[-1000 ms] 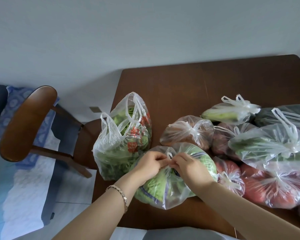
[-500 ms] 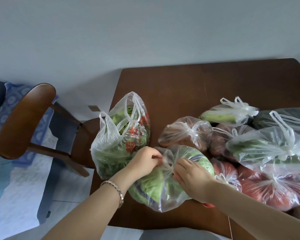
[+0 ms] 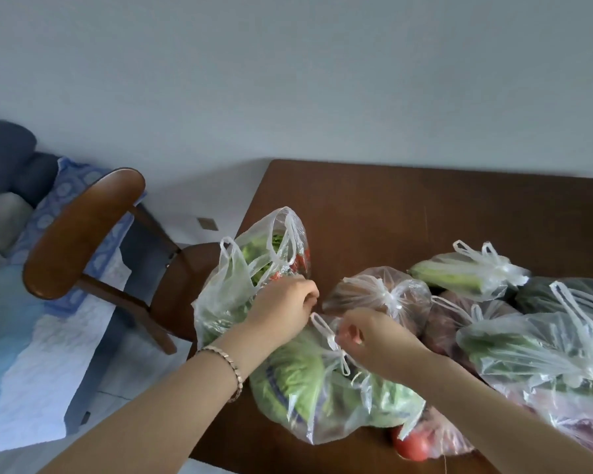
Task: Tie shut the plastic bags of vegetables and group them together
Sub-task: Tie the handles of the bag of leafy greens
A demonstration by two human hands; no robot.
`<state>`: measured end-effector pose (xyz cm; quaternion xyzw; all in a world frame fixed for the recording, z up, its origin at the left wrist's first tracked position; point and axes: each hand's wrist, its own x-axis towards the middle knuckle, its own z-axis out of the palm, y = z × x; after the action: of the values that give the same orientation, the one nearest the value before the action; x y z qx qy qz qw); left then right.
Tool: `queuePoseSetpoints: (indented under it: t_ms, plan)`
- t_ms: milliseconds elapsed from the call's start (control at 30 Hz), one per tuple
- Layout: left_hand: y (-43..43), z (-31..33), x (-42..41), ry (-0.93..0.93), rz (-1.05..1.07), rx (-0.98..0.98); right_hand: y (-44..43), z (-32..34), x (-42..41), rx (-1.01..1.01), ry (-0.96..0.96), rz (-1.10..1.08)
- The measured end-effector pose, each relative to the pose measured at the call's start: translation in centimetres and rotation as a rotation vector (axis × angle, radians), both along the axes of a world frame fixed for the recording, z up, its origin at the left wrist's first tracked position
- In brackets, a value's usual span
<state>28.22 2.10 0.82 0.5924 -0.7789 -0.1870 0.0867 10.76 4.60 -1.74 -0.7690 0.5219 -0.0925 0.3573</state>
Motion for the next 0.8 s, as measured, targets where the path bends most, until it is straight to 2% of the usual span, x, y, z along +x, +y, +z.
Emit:
queuePoseSetpoints:
  t_ms: [67, 100, 133, 200, 267, 333, 400, 433, 500, 533, 600, 667, 800]
  plan:
    - [-0.6, 1.0, 1.1, -0.044, 0.056, -0.408, -2.2, 1.5, 0.6, -0.138, -0.052, -0.115]
    - [-0.9, 1.2, 1.9, -0.104, 0.141, -0.555, -3.7, 2.3, 1.1, -0.205, -0.02, -0.118]
    - [-1.1, 1.1, 2.6, -0.176, 0.244, -0.616, -4.7, 2.6, 1.7, -0.259, 0.031, -0.102]
    - [-1.7, 1.2, 4.1, -0.262, 0.476, -0.472, -6.9, 3.2, 3.6, -0.37, 0.242, 0.005]
    - [-2.8, 1.0, 5.7, -0.317, 0.627, -0.107, -8.6, 2.9, 6.1, -0.526, 0.459, 0.102]
    - [-4.0, 0.7, 6.8, -0.316, 0.637, 0.159, -9.7, 3.3, 7.9, -0.587, 0.551, 0.141]
    - [-4.9, 1.1, 7.9, -0.212, 0.55, 0.263, -10.8, 3.3, 9.6, -0.595, 0.67, 0.239]
    - [-5.0, 1.3, 8.1, -0.152, 0.513, 0.275, -11.2, 3.0, 9.8, -0.576, 0.659, 0.263]
    - [-5.8, 2.0, 9.1, -0.007, 0.444, 0.239, -12.1, 3.1, 10.3, -0.45, 0.467, 0.13]
    - [-6.4, 2.3, 9.7, 0.129, 0.445, 0.218, -12.6, 3.5, 10.5, -0.396, 0.322, 0.024]
    - [-7.6, 3.1, 10.2, 0.511, 0.554, 0.195, -13.3, 5.0, 10.4, -0.298, -0.015, -0.179]
    - [-9.0, 4.0, 10.2, 0.807, 0.664, 0.222, -13.8, 6.8, 10.5, -0.193, -0.253, -0.343]
    - [-9.4, 5.5, 8.6, 1.07, 0.565, 0.23, -12.9, 8.8, 11.5, -0.062, -0.536, -0.412]
